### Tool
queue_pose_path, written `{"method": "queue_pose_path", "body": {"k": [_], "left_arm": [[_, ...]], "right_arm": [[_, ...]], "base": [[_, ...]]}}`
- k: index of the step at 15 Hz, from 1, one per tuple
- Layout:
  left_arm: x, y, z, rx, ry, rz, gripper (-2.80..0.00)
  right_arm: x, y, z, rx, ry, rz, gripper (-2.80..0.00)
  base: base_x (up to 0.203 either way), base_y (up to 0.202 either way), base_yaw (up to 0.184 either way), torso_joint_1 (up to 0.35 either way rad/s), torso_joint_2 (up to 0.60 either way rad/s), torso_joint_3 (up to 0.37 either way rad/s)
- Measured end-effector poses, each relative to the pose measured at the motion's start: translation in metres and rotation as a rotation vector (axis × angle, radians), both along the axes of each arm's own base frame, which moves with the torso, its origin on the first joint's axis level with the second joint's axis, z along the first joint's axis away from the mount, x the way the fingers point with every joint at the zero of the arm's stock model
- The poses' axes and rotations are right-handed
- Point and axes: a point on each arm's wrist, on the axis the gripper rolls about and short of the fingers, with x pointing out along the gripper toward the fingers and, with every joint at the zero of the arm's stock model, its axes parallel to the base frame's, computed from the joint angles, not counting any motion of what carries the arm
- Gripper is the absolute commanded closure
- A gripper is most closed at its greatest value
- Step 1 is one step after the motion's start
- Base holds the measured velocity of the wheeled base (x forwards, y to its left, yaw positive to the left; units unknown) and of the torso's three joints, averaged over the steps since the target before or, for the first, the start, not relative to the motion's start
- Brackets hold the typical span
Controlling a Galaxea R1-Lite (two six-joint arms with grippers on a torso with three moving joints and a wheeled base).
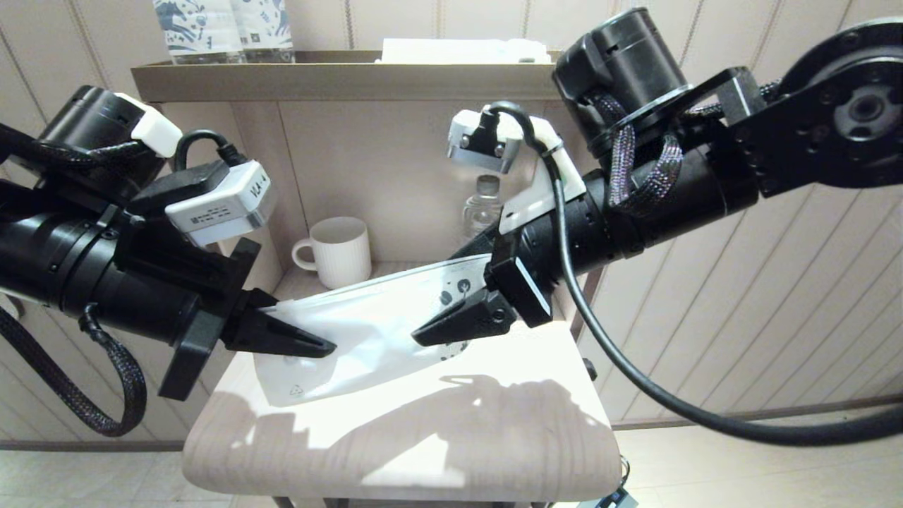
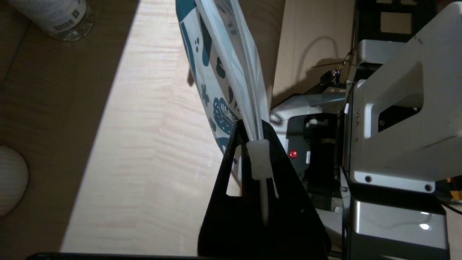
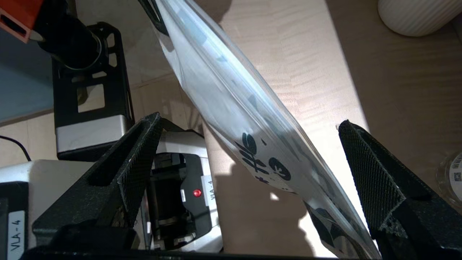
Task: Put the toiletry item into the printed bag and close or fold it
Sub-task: Hand it to the other hand
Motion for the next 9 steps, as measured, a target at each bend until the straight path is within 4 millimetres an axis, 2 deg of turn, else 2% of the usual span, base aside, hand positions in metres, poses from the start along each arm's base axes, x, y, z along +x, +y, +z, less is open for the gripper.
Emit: {"method": "queue_pose_path", "body": {"k": [4,9], "left_arm": [[0.0011,-0.0012,0.0006,-0.031,-0.005,-0.024,0.0],[0.0026,-0.0023,0.0,-0.031,-0.005,-0.026,0.0]], "right_arm": [[-0.0017,-0.0001,-0.0111,-0.037,0.006,0.047,-2.8],[-0.0022,0.0002,-0.0111,-0.037,0.003,0.059,-2.8]], "base": [[0.0,0.0,0.0,0.0,0.0,0.0],[0.0,0.0,0.0,0.0,0.0,0.0]]}}
